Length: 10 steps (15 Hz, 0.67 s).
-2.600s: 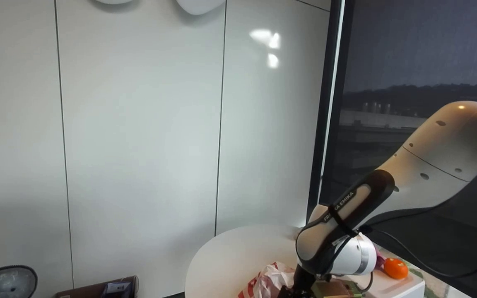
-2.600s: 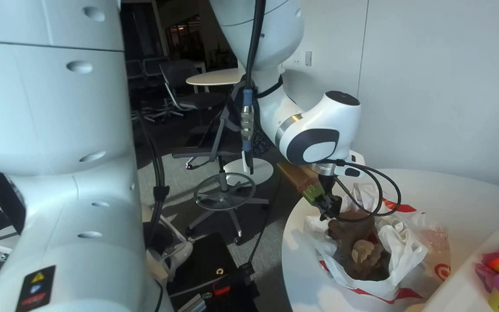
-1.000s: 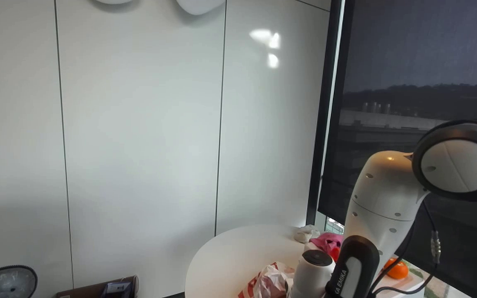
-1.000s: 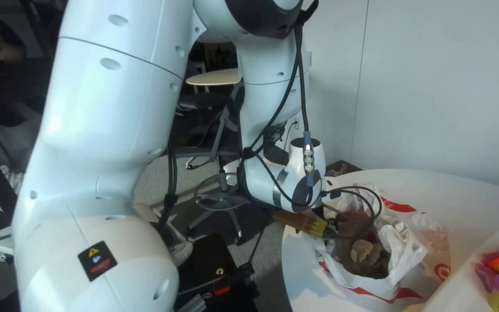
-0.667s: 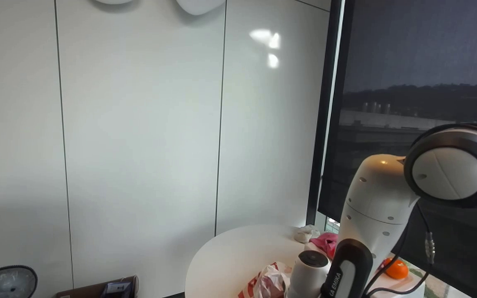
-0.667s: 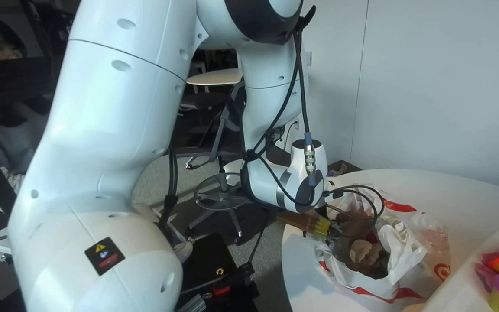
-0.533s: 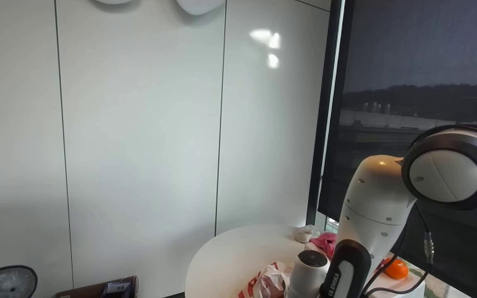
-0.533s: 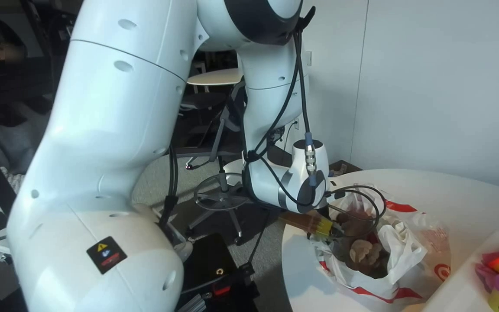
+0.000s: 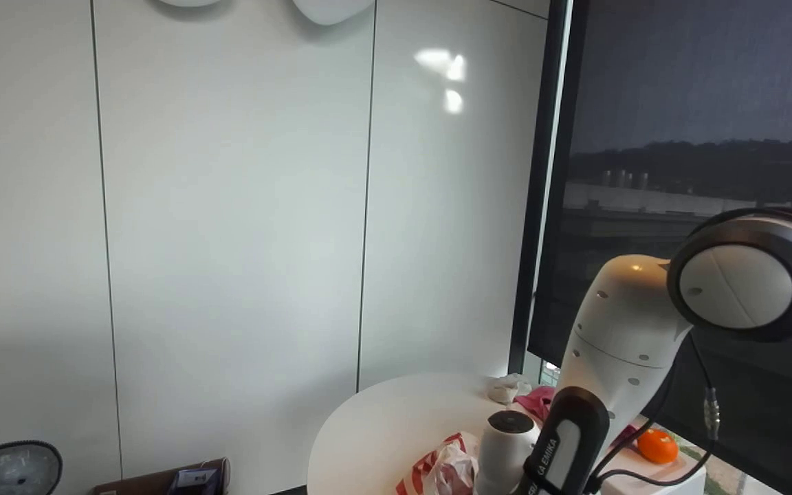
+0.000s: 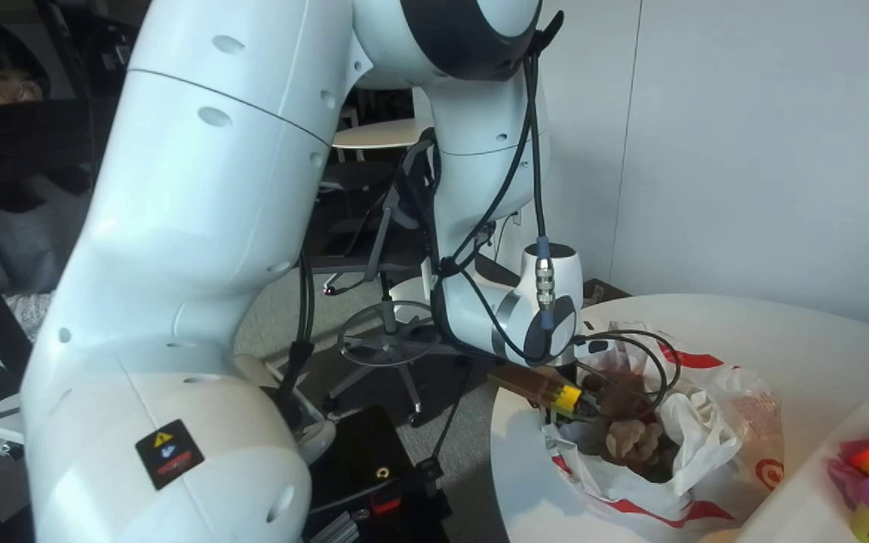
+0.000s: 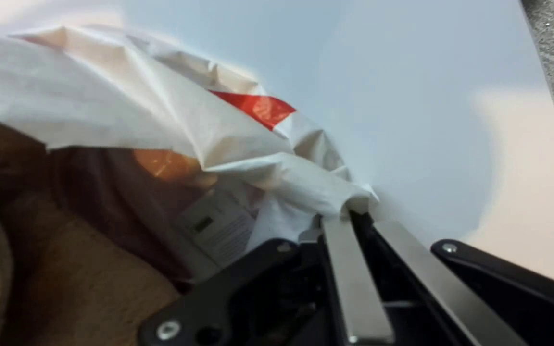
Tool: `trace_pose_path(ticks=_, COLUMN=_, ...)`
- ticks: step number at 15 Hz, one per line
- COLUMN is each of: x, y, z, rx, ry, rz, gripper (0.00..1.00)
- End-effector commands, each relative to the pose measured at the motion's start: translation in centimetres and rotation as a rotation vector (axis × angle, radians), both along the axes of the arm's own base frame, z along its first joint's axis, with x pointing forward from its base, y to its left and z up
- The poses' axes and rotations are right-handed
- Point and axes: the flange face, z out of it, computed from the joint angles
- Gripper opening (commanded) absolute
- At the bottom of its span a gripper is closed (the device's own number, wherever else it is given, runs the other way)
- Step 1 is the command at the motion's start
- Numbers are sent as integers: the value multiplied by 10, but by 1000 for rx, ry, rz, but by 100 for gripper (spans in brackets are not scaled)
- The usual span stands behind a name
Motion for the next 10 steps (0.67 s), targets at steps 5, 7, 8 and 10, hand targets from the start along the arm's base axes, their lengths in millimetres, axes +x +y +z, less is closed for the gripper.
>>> trace_pose_path(ticks=5, x=48, y=-28, z=62, rx=178, ry=258, rz=-304, gripper=10)
trace_pose_path(ticks=7, x=67, y=-42, z=93, rx=264, ry=247, rz=-397, gripper=8)
trace_pose_path(ticks=8, x=75, y=-47, z=109, rx=305, ry=240, rz=-434, gripper=8)
trace_pose_path(ticks=10, x=88, y=-58, z=145, rx=366, ry=193, rz=-495, gripper=9)
